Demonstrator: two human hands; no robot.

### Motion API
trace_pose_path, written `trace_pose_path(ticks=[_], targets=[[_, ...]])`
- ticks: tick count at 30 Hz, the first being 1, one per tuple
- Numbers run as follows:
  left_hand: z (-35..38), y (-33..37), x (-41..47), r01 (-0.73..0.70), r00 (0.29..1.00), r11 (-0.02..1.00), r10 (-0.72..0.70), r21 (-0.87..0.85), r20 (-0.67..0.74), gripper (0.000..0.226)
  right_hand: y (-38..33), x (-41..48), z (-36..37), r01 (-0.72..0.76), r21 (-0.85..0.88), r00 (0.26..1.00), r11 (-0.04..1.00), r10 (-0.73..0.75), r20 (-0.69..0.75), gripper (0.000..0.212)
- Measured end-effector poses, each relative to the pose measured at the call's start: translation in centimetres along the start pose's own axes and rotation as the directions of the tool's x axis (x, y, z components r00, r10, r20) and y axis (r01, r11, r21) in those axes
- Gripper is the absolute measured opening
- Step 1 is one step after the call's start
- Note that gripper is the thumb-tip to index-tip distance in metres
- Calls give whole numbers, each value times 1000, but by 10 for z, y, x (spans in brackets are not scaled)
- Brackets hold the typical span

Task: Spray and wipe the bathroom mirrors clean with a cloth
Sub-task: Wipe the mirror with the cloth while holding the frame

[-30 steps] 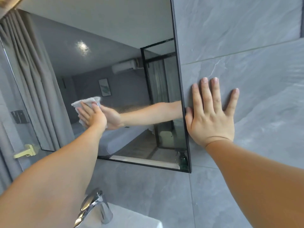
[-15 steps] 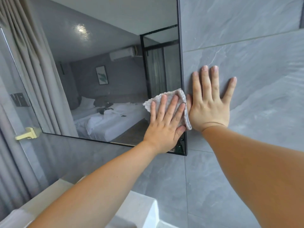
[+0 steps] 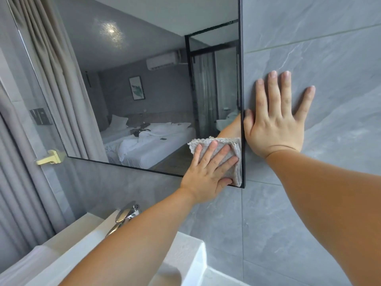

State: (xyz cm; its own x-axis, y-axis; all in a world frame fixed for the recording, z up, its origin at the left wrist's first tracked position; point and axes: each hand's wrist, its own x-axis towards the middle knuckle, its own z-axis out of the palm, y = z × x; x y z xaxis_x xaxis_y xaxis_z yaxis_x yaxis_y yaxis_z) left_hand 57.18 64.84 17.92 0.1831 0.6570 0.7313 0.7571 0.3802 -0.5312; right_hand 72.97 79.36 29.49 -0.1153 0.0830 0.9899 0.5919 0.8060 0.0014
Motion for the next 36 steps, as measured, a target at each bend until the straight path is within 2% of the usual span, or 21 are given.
trace_pose_path(ticks=[2,3,4,6,7,8,9,10,13,16,17,18,19,20,23,25,27,29,30,32,36], targets=[[5,-3,-10,252,967,965,-248,-70,56,75,0,0,0,-2,16,1000,1000,2,13,65],[10,-8,-17,437,900,890,-429,-129,80,73,0,0,0,-4,23,1000,1000,3,17,65],[13,-16,-24,613,788,761,-608,-210,97,71,-1,0,0,-2,27,1000,1000,2,17,65],[19,-46,-34,856,448,356,-873,-376,193,70,-1,-1,1,0,25,1000,1000,0,13,65],[22,-66,-38,902,251,115,-925,-417,286,67,-1,-1,1,-2,30,1000,1000,1,14,66],[23,-86,-38,900,64,-103,-930,-423,363,65,0,-1,1,0,36,1000,999,-1,13,66],[21,-104,-36,864,-82,-269,-910,-427,407,65,0,-1,2,5,38,1000,999,-5,11,66],[21,-118,-35,834,-176,-366,-886,-413,429,65,0,-1,2,5,38,1000,999,-6,8,66],[26,-160,-39,784,-298,-504,-818,-364,491,73,0,-2,3,5,35,1000,999,-5,-17,66],[57,-224,-51,688,-384,-620,-752,-378,535,106,0,-2,5,14,12,999,1000,-13,-44,66],[57,-237,-43,665,-407,-630,-757,-402,512,108,0,-2,6,13,12,999,1000,-13,-45,66],[50,-242,-22,664,-419,-618,-774,-421,474,98,1,-3,7,11,9,998,1000,-10,-54,65],[32,-239,4,691,-392,-576,-807,-437,442,85,1,-2,8,15,5,998,1000,-14,-66,65],[7,-233,34,732,-319,-486,-864,-477,389,75,0,-3,9,18,-1,997,1000,-18,-77,64],[-44,-212,103,874,-48,-147,-975,-464,218,66,1,-2,9,14,1,996,1000,-14,-86,64],[-54,-180,117,892,198,110,-967,-438,161,64,0,-3,9,11,-7,995,1000,-11,-104,64],[-52,-136,117,820,470,416,-881,-394,47,65,0,-3,8,1,8,996,1000,0,-88,65],[-50,-97,110,616,753,737,-654,-278,-65,66,0,-3,7,1,13,997,1000,0,-78,66],[-49,-90,106,510,845,835,-531,-205,-61,66,0,-2,7,2,7,997,1000,-1,-79,66],[-49,-95,100,386,915,910,-399,-149,-64,68,0,-2,8,2,0,996,1000,-2,-84,66],[-46,-115,95,309,939,938,-328,-158,-107,66,0,-3,10,15,-27,991,1000,-19,-131,64]])
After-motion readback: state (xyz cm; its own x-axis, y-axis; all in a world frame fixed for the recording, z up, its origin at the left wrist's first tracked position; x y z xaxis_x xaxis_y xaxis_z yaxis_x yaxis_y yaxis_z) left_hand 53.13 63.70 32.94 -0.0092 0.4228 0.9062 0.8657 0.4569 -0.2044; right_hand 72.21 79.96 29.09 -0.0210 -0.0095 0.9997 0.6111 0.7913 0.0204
